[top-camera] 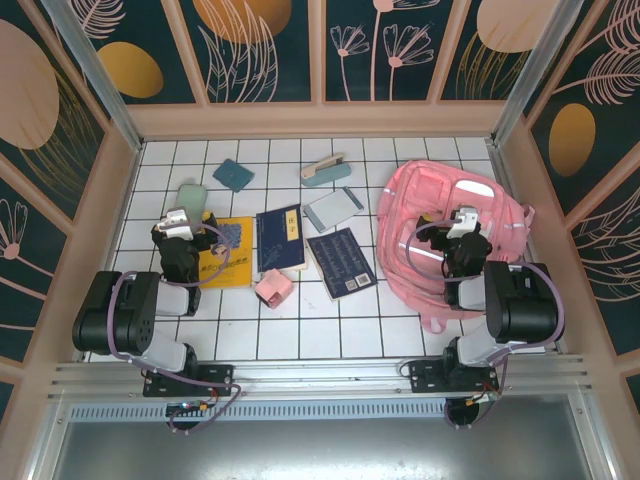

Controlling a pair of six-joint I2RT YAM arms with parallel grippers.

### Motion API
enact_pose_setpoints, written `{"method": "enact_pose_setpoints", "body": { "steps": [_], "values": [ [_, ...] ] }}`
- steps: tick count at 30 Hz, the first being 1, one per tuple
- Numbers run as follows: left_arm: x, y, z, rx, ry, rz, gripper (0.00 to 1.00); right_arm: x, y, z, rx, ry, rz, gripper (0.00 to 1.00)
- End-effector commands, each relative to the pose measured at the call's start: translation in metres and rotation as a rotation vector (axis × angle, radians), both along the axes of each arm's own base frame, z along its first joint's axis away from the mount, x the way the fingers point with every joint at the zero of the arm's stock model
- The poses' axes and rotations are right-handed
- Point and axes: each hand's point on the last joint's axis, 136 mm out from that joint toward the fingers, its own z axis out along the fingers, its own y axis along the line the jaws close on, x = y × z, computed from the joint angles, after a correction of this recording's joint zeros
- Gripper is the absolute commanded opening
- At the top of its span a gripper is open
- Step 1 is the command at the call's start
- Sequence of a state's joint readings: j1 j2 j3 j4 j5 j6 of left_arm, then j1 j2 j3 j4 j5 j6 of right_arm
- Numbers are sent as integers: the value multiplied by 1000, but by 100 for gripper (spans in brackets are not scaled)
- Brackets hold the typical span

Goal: Pack the student bag

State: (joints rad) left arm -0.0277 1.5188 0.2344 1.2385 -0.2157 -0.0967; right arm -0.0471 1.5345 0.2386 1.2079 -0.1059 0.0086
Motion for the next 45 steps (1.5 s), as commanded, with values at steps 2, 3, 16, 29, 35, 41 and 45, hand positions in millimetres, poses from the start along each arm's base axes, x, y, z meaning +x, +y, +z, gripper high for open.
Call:
{"method": "enact_pose_setpoints", "body": {
  "steps": [2,3,16,29,35,41,45],
  "values": [
    [0,-1,10,12,-41,-12,99,2,-2,5,-4,-21,-2,99],
    [0,-1,9,11,-40,-13,99,2,-2,5,-4,-21,-3,99],
    [1,-1,9,10,-38,-13,99,2,-2,5,-2,-20,-3,99],
    [22,20,70,-54,26,126,99,9,-41,39,85,43,-238,99],
    [41,15,119,-285,146,165,99,5,-68,61,396,158,-427,99],
    [50,-18,135,-439,160,3,99,-5,-51,45,507,375,-361,99],
    [46,-30,126,-511,185,-47,97,-31,-40,12,511,533,-369,99]
  ]
}}
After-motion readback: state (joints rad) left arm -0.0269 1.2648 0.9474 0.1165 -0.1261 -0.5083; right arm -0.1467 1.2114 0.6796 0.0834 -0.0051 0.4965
